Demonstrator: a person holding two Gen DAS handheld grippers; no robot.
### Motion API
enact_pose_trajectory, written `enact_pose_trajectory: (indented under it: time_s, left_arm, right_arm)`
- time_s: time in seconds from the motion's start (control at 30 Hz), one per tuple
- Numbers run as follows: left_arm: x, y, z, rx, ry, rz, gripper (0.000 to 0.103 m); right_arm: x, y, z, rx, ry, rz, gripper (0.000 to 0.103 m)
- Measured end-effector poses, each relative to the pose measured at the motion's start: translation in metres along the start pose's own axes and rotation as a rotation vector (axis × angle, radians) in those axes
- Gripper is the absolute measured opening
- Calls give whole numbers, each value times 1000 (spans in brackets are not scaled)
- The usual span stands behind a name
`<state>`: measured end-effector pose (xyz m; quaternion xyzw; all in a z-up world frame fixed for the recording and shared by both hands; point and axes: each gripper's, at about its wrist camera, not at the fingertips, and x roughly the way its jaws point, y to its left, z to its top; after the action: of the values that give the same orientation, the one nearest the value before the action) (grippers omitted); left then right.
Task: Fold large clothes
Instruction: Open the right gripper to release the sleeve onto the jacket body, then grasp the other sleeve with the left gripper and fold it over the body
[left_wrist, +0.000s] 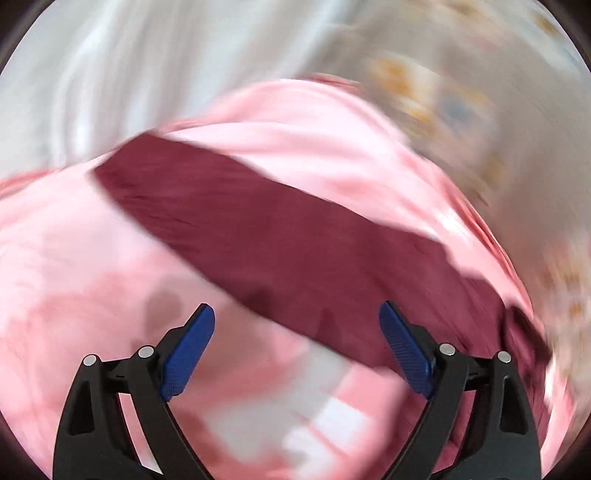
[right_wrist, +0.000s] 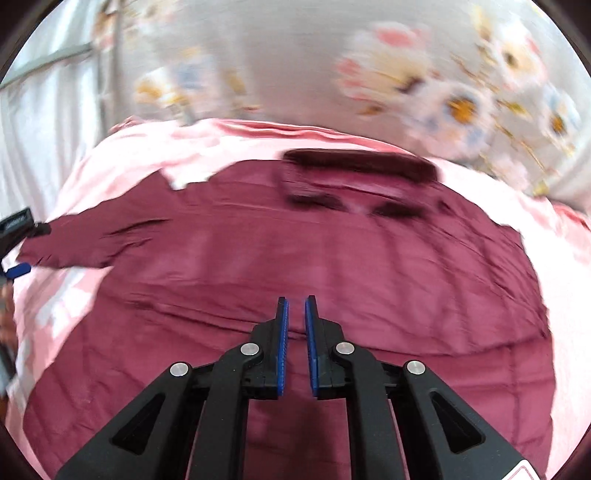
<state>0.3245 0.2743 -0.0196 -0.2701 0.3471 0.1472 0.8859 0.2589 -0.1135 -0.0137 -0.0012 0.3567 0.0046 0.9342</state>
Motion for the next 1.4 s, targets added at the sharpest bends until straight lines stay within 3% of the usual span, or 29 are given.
enact_pose_trajectory:
  time_s: [0.07, 0.2, 0.43, 0.47, 0.5, 0.57, 0.63, 0.8, 1.0, 1.1, 1.2, 1.4]
  left_arm:
    - [12, 45, 24, -106, 7, 51, 88]
    - [27, 102, 50, -199, -19, 139, 87]
    - [48, 130, 66, -237, -33, 156, 87]
    - [50, 128, 68, -228, -39, 158, 82]
    - [52, 122, 69, -213, -42, 158, 76]
    - [56, 114, 73, -190, -8, 134, 25]
    - [53, 101, 77, -182, 15, 96, 7]
    - [-6, 15, 73, 10, -114, -2, 1]
    - [-107, -153, 28, 303, -226, -277, 1]
    - [-133, -220, -6, 404, -199, -397, 1]
    - [-154, -291, -61, 516, -162, -485, 1]
    - [-142, -374, -174, 682, -33, -518, 4]
  right_arm:
    - [10, 22, 2, -33, 11, 4, 9]
    - [33, 36, 2, -23, 76, 5, 9]
    - [53, 36, -9, 5, 138, -14, 9]
    - [53, 37, -9, 4, 134, -17, 9]
    - [51, 37, -10, 3, 130, -17, 10]
    - [44, 35, -11, 13, 115, -8, 10]
    - [26, 34, -14, 41, 80, 15, 11]
    - [-32, 22, -36, 96, 9, 73, 23]
    - [-79, -8, -77, 168, 8, 98, 24]
    - [-94, -27, -96, 207, 22, 85, 24]
    - [-106, -47, -113, 256, 33, 69, 24]
    - [-125, -81, -139, 312, 37, 30, 24]
